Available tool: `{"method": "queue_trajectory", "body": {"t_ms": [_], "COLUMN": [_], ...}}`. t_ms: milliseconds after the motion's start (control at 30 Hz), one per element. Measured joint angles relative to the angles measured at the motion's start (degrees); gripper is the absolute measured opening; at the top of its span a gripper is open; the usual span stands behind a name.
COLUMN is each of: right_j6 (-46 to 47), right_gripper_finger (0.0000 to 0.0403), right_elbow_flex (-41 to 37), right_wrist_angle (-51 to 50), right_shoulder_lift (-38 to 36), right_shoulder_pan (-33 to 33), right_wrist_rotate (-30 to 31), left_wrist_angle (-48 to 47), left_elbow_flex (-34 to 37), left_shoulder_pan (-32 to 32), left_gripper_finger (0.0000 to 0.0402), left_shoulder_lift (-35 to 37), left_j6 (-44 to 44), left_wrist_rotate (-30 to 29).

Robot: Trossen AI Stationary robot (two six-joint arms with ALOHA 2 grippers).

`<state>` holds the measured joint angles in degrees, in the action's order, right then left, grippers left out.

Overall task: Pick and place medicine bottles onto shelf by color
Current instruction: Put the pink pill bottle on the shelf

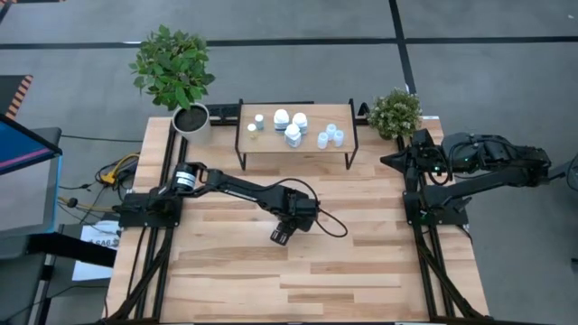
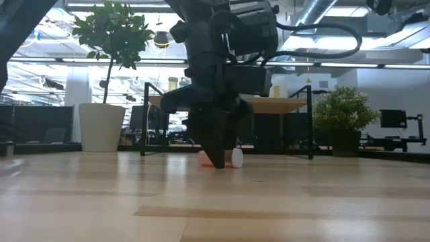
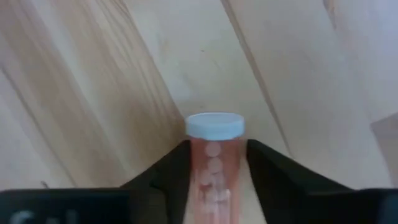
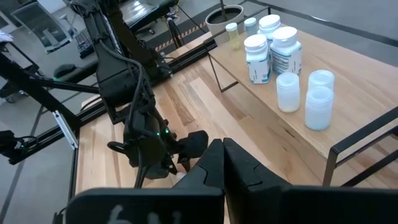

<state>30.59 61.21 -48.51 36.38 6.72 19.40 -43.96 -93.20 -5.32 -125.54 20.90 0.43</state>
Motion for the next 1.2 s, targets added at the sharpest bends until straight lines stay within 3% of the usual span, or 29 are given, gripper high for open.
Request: {"method": "queue_trajectory", "body": {"t_ms": [133, 267, 500, 933, 1067, 1200], "right_j6": [-0.01, -0.02, 1.9, 2.45, 2.47, 2.47], "right_gripper_finger": [0.0013, 0.0013, 0.0013, 0.0013, 0.0013, 0.0013], "right_elbow_flex": [0.0, 0.0, 0.0, 0.0, 0.0, 0.0], "right_wrist_angle": [-0.33, -0.5, -1.21, -1.18, -1.16, -1.18], "right_shoulder_lift": [0.0, 0.0, 0.0, -0.02, -0.02, -0.02], "right_shoulder_pan": [0.0, 0.0, 0.0, 0.0, 0.0, 0.0], "right_wrist_rotate": [0.0, 0.0, -0.02, 0.0, 0.02, 0.02], "left_wrist_angle": [-0.86, -4.47, -5.1, -9.77, -9.17, -1.78], "left_elbow_flex": [-0.25, -3.47, -5.5, -4.78, 0.55, 13.48], "left_shoulder_pan": [0.04, 0.99, 3.1, 4.25, 4.93, 5.35], "left_gripper_finger": [0.0082, 0.0044, 0.0056, 0.006, 0.0061, 0.0061], "left_shoulder_lift": [0.12, 0.57, 9.32, 32.19, 38.31, 46.8], "left_j6": [-4.44, -11.14, -18.59, -24.66, -28.4, -34.37], "left_wrist_rotate": [-0.04, -0.84, -4.41, -27.85, -31.37, -31.56]}}
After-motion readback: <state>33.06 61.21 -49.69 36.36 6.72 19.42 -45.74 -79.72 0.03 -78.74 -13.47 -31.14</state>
